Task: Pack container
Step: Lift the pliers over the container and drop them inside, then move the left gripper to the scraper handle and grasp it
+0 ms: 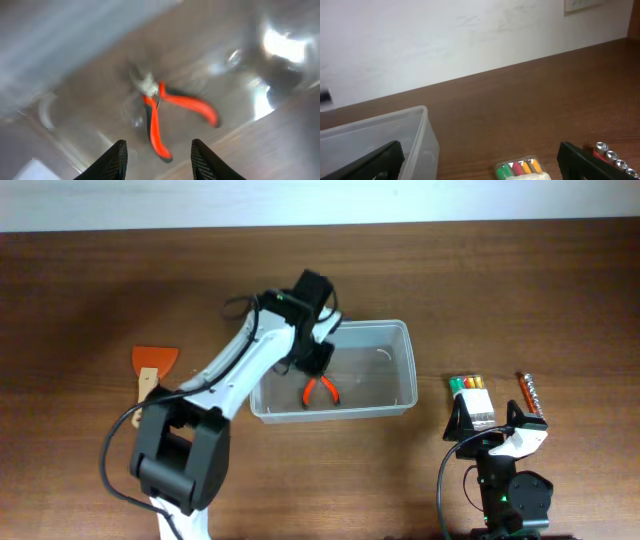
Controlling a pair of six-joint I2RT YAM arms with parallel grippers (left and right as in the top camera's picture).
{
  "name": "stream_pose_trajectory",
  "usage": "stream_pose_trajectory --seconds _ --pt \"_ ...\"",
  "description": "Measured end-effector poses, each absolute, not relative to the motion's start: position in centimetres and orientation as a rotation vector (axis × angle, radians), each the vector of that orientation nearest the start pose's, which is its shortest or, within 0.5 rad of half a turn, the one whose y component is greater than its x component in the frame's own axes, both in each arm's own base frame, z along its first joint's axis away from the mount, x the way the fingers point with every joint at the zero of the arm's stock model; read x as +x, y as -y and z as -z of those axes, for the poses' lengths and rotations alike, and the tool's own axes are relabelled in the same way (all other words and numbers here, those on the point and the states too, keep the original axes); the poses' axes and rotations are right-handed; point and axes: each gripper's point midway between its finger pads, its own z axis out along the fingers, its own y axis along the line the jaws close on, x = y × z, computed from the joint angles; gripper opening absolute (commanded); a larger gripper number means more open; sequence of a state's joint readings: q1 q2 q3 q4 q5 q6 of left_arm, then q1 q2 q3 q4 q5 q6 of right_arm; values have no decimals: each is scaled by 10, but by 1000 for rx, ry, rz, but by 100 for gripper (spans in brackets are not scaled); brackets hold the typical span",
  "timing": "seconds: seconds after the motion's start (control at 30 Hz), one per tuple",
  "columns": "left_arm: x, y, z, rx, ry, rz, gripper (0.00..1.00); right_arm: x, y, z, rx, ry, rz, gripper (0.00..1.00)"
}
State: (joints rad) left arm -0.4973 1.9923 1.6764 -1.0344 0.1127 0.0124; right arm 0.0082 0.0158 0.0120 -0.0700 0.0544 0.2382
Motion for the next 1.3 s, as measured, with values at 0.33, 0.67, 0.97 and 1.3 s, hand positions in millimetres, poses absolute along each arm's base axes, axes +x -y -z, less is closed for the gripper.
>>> stream_pose_trajectory --seconds 0.33,0.67,0.97,1.3 --pt "389 193 -262 565 -2534 119 49 246 7 -159 230 -1630 -144 99" --pt "380 73 -262 232 -2701 -123 66 246 7 -159 230 -1630 -144 99" --pt "378 -33 -240 -128 -2781 -227 66 246 7 -159 231 -1631 -144 99" --pt "358 -87 -158 -178 -2920 -287 68 246 7 -159 230 -1631 -143 99"
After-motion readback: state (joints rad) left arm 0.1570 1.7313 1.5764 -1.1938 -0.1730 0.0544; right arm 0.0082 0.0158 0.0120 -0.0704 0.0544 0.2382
